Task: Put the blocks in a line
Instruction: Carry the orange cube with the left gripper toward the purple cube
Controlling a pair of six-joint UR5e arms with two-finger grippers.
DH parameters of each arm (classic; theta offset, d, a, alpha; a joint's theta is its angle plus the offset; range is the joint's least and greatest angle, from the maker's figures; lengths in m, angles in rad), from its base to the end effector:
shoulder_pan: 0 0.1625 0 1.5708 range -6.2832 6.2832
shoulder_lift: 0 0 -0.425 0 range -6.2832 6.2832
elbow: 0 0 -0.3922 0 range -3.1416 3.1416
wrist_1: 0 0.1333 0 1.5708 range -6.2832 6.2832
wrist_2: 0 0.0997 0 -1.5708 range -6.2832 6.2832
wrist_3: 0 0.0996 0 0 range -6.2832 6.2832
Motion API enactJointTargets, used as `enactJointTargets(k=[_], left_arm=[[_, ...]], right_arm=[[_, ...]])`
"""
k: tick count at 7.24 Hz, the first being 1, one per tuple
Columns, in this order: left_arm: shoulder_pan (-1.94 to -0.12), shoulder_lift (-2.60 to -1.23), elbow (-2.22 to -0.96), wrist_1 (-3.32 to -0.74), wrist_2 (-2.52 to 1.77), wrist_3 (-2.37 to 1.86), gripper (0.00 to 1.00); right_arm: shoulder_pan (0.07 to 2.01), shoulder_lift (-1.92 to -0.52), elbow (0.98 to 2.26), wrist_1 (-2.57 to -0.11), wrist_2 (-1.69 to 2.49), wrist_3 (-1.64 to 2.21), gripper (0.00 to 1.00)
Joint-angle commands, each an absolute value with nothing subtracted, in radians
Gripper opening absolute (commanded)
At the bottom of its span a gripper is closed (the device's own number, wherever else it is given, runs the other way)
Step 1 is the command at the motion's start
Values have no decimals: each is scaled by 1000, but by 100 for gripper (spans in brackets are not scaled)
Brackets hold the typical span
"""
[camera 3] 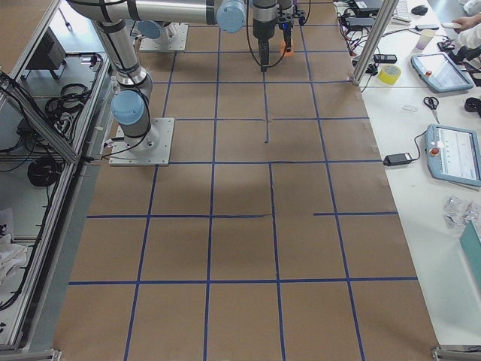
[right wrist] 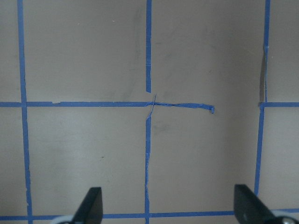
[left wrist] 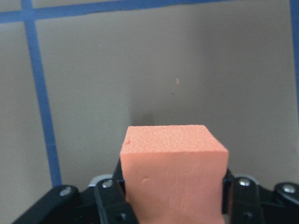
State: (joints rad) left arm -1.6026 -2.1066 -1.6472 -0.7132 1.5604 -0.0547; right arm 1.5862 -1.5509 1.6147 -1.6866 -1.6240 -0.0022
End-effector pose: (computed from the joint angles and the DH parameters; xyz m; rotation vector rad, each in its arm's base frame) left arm -0.1552 -0.6542 0.2302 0.0335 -3.0972 0.3809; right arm 0.1358 -0.5026 0.4683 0.0250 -3.0876 0.0808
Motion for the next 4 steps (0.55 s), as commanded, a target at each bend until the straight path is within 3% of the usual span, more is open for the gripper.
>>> enactJointTargets(k=[1,3,4], left_arm=[[-1478,-2114,-1609,-712,1549,62,30],[-1375,-2141,-1560,-726,1552,157,24],[-1297,-2148,-1557,-738,1552,255,4]], right_arm=[[1586,-1549,1615,-1692,-1623,2,100],[1586,-1549,1615,-1692,-1623,0,100],[1586,-1549,1615,-1692,-1623,-3,100]])
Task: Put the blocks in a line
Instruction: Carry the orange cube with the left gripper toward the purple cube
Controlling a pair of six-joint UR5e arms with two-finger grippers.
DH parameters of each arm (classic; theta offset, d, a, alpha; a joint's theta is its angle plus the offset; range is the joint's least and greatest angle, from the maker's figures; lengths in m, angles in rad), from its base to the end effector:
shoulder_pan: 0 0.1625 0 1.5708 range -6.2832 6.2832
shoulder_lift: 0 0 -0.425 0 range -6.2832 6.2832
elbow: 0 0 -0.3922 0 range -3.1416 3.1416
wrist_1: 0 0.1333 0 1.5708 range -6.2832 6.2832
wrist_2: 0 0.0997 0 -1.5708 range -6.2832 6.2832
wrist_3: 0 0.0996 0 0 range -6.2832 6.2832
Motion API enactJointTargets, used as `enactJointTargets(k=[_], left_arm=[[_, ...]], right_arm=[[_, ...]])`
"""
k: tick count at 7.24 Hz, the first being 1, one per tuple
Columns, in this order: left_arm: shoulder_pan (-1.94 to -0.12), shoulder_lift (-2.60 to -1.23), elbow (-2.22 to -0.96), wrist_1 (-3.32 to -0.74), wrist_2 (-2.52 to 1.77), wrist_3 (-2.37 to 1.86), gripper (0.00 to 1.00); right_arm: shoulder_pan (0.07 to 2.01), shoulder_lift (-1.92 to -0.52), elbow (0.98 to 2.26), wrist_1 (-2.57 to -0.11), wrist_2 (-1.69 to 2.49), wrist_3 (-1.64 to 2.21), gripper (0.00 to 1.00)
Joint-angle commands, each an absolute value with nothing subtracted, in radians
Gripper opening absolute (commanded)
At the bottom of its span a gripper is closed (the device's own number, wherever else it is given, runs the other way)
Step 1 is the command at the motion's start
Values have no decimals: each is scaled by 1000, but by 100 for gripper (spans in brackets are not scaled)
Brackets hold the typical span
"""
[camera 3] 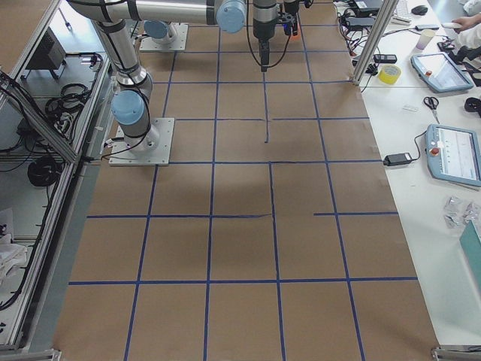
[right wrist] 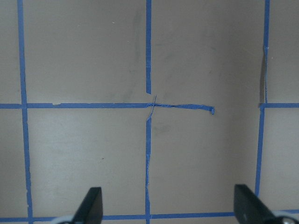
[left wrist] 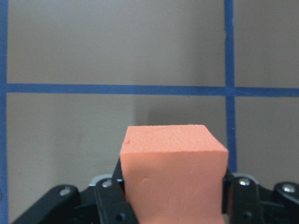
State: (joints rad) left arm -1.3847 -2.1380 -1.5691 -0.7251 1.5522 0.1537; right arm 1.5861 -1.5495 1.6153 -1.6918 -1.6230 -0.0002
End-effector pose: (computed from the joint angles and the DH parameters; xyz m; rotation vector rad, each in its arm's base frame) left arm -0.0065 -0.6960 0.2427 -0.0459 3.0819 -0.4332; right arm 0.1358 -0.5034 0.4678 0.0217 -3.0886 0.0859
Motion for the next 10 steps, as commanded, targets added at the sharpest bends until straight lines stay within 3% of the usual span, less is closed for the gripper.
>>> enactJointTargets(k=[1,5,7,10], left_arm=[[-1246,-2154,-1548,-774,1560,325,0],[-1057,-2175,-1500,-873,1572,408,0],[-1049,-2215,-1371,-1020,1577,446,0],[-1003,-2264,-1348,-1029,1568,511,0]], right_arm=[[1586,-1549,1615,-1692,-1624,-3,100],[1592,-1529,1615,-1700,-1612,-2,100],[1592,-1528,1615,-1701,-1615,-15,100],[1592,-1505,1618,-1723,-1605,-14,100]])
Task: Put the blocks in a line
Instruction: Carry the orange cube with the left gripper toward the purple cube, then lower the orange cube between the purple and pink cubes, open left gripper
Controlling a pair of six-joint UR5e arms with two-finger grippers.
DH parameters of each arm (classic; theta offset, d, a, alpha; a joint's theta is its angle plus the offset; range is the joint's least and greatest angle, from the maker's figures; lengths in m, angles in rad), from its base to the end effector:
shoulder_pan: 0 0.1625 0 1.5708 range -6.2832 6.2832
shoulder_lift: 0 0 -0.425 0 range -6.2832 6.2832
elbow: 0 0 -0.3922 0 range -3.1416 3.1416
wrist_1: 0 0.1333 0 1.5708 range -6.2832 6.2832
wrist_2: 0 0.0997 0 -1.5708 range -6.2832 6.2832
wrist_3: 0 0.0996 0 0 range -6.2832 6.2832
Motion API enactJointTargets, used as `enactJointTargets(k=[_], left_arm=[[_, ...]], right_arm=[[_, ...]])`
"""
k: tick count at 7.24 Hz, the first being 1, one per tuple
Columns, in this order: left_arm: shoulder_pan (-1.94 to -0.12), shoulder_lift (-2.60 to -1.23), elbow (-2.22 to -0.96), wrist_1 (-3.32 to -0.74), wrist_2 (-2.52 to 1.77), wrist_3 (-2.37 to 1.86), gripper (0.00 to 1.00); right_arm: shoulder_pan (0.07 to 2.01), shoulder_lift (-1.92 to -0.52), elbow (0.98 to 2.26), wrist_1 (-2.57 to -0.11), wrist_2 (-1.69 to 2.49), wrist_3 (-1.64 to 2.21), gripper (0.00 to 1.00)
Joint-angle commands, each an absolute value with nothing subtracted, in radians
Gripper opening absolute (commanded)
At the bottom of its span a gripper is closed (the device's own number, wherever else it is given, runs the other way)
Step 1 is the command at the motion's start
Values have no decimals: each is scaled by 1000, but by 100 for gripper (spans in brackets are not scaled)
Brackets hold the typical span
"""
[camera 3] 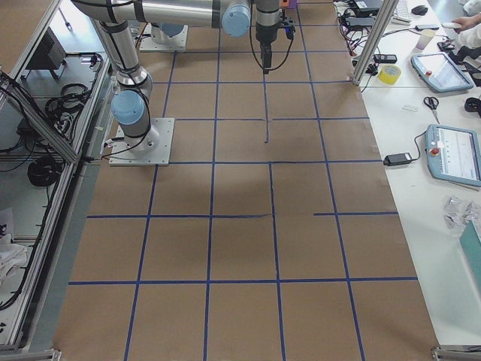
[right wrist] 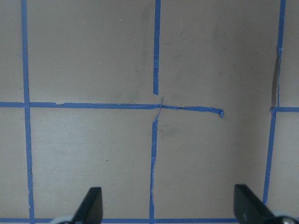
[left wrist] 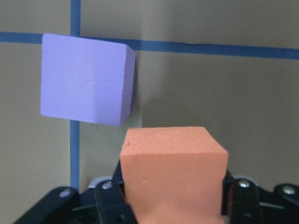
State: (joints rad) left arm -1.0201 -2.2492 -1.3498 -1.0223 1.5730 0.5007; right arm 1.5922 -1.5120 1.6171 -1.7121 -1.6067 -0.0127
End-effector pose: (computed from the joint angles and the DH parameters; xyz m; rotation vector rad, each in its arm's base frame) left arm 0.2670 -0.6891 0.2301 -0.0774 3.0907 -0.1202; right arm 0.1408 -0.5154 0.4498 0.0519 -3.1049 0.0565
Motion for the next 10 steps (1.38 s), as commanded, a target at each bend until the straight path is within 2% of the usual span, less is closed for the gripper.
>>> enactJointTargets(k=[1,5,8,10], left_arm=[[-999,-2272,-1344,-1034,1569,512,0],[-977,-2304,-1330,-1020,1569,558,0],[-977,-2309,-1335,-988,1572,615,0],[-976,-2309,-1333,-986,1574,632,0]], right_arm=[[1594,-1503,1621,-1721,-1605,-12,100],[1594,-1514,1620,-1723,-1603,-9,100],[1591,-1659,1611,-1616,-1579,-9,100],[1588,-1664,1605,-1589,-1577,-5,100]])
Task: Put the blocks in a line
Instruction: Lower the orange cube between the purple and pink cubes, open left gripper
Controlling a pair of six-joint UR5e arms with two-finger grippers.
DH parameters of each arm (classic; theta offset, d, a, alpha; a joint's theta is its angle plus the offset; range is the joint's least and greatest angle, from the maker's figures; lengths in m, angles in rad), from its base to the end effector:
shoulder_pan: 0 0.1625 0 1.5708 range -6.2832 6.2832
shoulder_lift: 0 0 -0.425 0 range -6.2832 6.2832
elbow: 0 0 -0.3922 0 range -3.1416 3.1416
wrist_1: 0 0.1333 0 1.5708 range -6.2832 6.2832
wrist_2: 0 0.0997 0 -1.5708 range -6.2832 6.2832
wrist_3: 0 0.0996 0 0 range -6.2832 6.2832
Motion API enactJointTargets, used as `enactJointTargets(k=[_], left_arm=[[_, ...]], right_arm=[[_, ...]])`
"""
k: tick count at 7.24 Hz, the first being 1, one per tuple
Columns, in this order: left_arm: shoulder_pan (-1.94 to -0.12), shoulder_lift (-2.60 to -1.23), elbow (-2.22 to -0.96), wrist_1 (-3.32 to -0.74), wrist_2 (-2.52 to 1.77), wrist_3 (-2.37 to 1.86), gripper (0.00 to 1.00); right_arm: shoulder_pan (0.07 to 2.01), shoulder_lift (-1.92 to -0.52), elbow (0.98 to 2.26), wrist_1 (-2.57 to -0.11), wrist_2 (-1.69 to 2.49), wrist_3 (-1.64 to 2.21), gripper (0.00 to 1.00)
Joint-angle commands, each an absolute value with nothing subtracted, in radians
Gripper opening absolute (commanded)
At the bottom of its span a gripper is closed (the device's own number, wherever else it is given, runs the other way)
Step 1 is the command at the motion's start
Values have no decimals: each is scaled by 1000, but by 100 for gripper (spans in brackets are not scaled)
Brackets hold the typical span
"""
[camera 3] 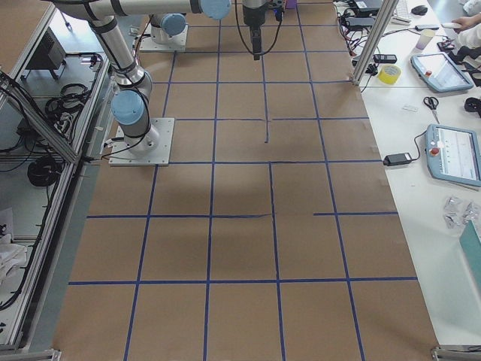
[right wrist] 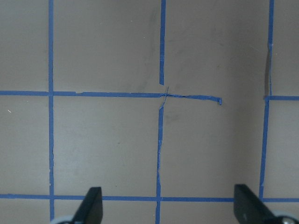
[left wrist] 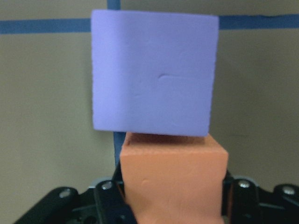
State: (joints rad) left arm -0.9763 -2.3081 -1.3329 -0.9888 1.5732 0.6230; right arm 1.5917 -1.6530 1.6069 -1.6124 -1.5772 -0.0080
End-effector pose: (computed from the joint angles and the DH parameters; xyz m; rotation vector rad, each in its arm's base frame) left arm 0.3029 -0.6856 0.1983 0.0439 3.0904 -0.1026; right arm 0.1424 -0.4621 0.5137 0.0448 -3.1324 0.1375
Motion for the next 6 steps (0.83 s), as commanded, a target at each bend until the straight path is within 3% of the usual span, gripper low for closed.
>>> enactJointTargets(k=[1,6], left_arm=[[-976,-2309,-1338,-985,1574,632,0],[-974,-2307,-1332,-985,1575,635,0]], right_arm=[[1589,-1670,1603,-1595,-1585,-3,100],[1588,-1683,1603,-1614,-1580,-3,100]])
